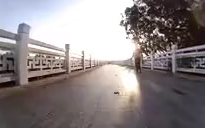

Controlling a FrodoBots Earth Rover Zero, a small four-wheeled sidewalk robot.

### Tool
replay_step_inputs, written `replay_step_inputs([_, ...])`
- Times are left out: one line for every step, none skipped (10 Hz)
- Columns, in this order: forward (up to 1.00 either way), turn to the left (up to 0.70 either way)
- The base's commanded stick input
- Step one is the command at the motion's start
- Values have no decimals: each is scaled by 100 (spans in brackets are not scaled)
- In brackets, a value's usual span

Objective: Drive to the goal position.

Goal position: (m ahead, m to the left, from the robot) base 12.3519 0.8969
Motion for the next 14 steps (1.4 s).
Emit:
replay_step_inputs([45,0])
replay_step_inputs([45,0])
replay_step_inputs([45,0])
replay_step_inputs([45,0])
replay_step_inputs([45,0])
replay_step_inputs([45,0])
replay_step_inputs([45,0])
replay_step_inputs([45,0])
replay_step_inputs([45,0])
replay_step_inputs([45,0])
replay_step_inputs([45,0])
replay_step_inputs([45,0])
replay_step_inputs([45,0])
replay_step_inputs([45,0])
